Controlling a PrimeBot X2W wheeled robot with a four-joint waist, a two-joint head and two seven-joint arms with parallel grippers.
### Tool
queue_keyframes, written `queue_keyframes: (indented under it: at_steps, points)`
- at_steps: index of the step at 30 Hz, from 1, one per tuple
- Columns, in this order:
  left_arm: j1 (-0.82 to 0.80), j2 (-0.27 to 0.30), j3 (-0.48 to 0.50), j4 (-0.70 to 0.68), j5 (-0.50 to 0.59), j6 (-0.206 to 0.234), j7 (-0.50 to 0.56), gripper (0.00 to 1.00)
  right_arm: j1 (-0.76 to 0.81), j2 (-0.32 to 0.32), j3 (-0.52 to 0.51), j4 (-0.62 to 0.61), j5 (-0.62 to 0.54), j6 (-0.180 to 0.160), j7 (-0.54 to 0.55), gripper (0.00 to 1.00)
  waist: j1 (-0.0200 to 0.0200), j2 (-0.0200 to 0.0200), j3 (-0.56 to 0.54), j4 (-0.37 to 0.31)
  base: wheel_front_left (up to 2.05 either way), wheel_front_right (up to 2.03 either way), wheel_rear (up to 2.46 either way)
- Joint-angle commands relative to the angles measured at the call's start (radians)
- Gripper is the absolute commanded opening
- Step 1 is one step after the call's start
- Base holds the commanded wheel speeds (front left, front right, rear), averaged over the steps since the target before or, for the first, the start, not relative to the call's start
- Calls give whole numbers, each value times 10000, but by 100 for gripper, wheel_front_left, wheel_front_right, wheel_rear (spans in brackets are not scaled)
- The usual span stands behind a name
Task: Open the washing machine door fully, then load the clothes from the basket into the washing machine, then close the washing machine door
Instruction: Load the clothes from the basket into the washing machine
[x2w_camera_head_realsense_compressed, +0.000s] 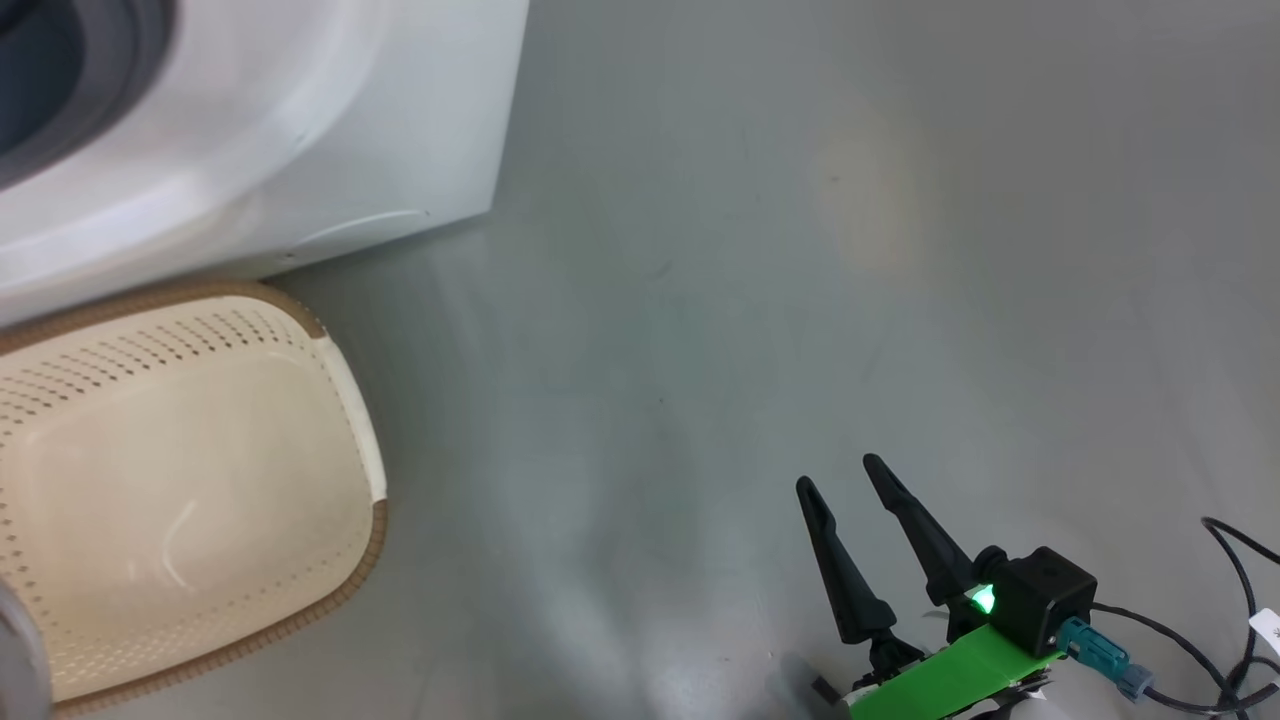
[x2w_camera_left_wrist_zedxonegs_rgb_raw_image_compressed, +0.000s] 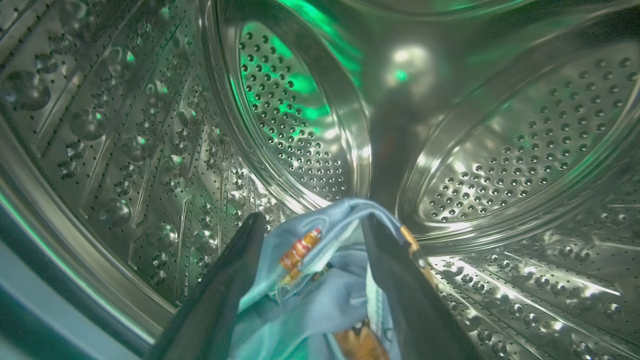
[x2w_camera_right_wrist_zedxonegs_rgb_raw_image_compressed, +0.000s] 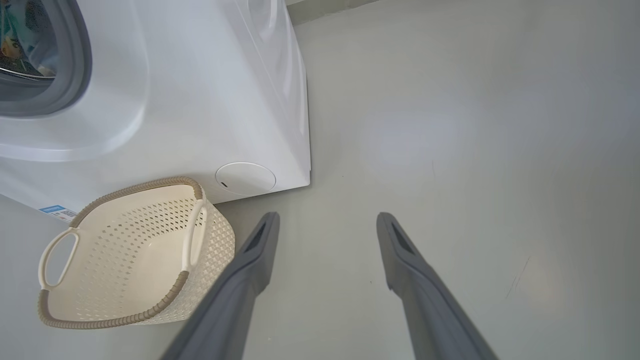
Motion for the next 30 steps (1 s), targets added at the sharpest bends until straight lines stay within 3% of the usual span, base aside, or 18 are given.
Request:
queue_keyframes:
  at_steps: [1, 19, 30]
  points:
    - [401, 280, -23, -423, 224, 45, -53, 100, 60, -93, 163, -75, -10, 16, -48, 100, 1, -1, -391, 194, 0, 0, 0]
    - [1979, -470, 344, -894, 451, 8, -53, 100, 84, -93, 85, 259, 47, 16, -48, 100, 1, -1, -1355, 695, 0, 0, 0]
    - [2908, -987, -22, -808, 782, -563, -53, 100, 56, -93, -149, 260, 0, 16, -48, 100, 1, -1, -1902, 1177, 0, 0, 0]
